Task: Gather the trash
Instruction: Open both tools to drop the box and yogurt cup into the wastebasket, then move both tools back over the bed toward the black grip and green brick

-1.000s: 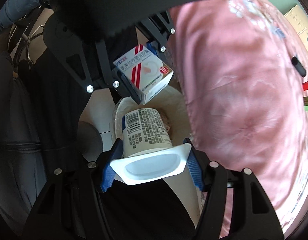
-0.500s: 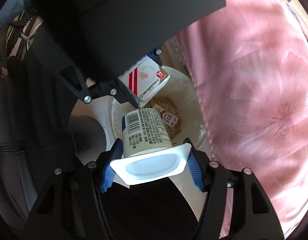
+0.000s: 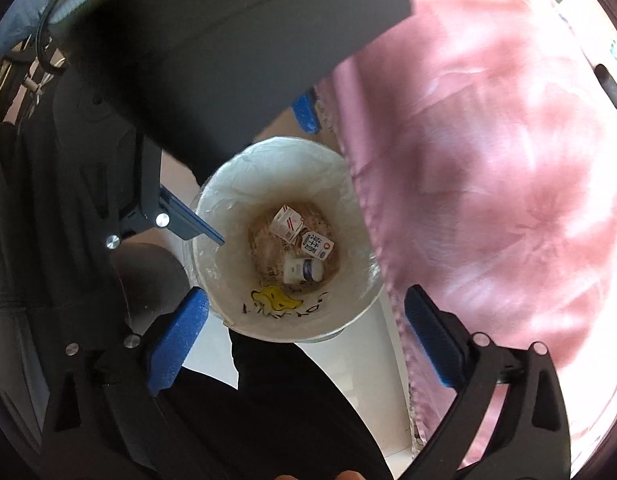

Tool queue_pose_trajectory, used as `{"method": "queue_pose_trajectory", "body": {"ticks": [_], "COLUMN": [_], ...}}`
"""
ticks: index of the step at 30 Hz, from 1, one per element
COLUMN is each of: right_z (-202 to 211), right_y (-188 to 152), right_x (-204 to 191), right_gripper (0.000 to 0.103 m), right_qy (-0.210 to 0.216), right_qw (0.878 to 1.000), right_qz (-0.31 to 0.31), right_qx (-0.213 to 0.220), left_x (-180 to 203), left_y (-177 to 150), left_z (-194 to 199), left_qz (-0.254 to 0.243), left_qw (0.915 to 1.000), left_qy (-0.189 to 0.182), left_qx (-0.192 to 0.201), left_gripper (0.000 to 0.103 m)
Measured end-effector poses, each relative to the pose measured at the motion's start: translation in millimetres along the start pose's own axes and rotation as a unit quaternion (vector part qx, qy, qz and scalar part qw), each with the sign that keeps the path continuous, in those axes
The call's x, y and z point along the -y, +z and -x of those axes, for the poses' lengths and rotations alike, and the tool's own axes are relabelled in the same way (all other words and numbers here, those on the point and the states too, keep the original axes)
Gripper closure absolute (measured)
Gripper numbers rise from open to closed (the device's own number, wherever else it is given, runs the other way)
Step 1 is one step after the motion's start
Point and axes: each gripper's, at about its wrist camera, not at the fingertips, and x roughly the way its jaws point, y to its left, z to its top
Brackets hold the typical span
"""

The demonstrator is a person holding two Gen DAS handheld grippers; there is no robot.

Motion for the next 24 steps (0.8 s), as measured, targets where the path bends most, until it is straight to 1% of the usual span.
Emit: {"method": "queue_pose_trajectory", "body": {"ticks": [3, 7, 13, 18, 20, 24], "right_z": [5, 11, 20, 24, 32, 50], "right_y": [-6, -12, -21, -27, -32, -39], "right_x": [-1, 2, 4, 5, 9, 17], "right_gripper": [0.007, 0.007, 0.007, 0.007, 0.007, 0.007], "right_qy": [-0.016, -0.026, -0.041, -0.056, -0.063, -0.077], "right_qw": [1.000, 1.000, 0.999, 0.998, 0.997, 0.994], "right_qz": [0.000, -0.001, -0.006, -0.019, -0.026, -0.053], "right_qx": [0.001, -0.005, -0.002, 0.015, 0.029, 0.051], "left_x": [1, 4, 10, 11, 10, 10], "left_y": [-1, 4, 4, 7, 9, 12], "left_z": [-1, -2, 3, 20, 28, 50], "left_qz": [0.002, 0.000, -0.005, -0.008, -0.011, -0.023], "left_qw": [1.0000, 1.0000, 0.9998, 0.9992, 0.9983, 0.9963], "left_qy": [0.003, 0.007, 0.021, 0.036, 0.053, 0.073], "left_qx": [-0.003, -0.004, 0.003, 0.016, 0.023, 0.040], "left_gripper": [0.004, 0.004, 0.004, 0.004, 0.004, 0.004]}}
